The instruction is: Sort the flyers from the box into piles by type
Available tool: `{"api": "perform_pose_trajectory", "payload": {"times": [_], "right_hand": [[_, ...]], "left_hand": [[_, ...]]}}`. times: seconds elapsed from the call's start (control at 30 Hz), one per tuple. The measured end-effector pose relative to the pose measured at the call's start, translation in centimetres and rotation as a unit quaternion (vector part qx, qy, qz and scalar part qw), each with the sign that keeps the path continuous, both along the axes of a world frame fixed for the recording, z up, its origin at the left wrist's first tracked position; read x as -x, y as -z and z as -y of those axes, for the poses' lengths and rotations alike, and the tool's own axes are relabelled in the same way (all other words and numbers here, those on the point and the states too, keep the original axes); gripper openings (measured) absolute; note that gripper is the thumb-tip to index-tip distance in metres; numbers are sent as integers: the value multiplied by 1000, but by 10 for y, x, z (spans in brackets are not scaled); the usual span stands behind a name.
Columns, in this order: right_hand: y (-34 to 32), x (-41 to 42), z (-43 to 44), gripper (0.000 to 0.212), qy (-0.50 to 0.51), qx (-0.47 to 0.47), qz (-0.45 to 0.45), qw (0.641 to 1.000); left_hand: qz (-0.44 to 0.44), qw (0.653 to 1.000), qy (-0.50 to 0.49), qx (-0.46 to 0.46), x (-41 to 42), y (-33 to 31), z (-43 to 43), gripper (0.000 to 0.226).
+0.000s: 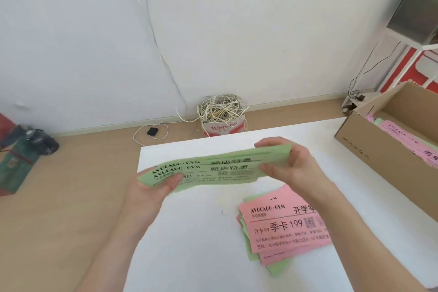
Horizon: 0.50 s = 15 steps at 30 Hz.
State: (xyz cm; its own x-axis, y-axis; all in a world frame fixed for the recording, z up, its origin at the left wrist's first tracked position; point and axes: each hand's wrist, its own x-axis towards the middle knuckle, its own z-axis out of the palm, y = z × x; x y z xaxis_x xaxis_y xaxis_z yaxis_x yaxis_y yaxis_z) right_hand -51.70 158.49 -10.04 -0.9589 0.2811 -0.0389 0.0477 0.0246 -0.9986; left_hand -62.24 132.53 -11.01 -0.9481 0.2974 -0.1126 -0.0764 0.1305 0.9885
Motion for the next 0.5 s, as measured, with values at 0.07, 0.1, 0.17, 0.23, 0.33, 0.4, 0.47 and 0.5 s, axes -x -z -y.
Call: {"api": "perform_pose_trajectory", "payload": {"times": [0.07, 0.1, 0.17, 0.23, 0.33, 0.4, 0.47, 0.5], "right_hand": [[13, 16, 12, 42, -33, -44, 34, 998], [22, 22, 18, 45, -38, -41, 54, 997], [41, 30, 32, 47, -23, 12, 75, 997], [54, 37, 44, 46, 15, 60, 68, 996], [55, 48, 57, 46, 65, 58, 34, 996], [52, 53, 56, 53, 61, 42, 16, 997], [50, 55, 49, 64, 32, 6, 20, 999], [51, 54, 45, 67, 13, -15, 27, 999]], "left_hand": [[12, 1000, 13, 9, 6, 12, 14, 27], [17, 999, 23, 25, 8, 22, 18, 31], [36, 998, 14, 40, 11, 39, 26, 33], [49, 998, -15, 24, 12, 50, 26, 28], [37, 996, -75, 7, 17, 49, 18, 24], [20, 995, -94, 1, 23, 43, 15, 22], [-2, 996, -89, -5, 31, 36, 18, 25], [-14, 997, -75, -2, 36, 35, 20, 28]]}}
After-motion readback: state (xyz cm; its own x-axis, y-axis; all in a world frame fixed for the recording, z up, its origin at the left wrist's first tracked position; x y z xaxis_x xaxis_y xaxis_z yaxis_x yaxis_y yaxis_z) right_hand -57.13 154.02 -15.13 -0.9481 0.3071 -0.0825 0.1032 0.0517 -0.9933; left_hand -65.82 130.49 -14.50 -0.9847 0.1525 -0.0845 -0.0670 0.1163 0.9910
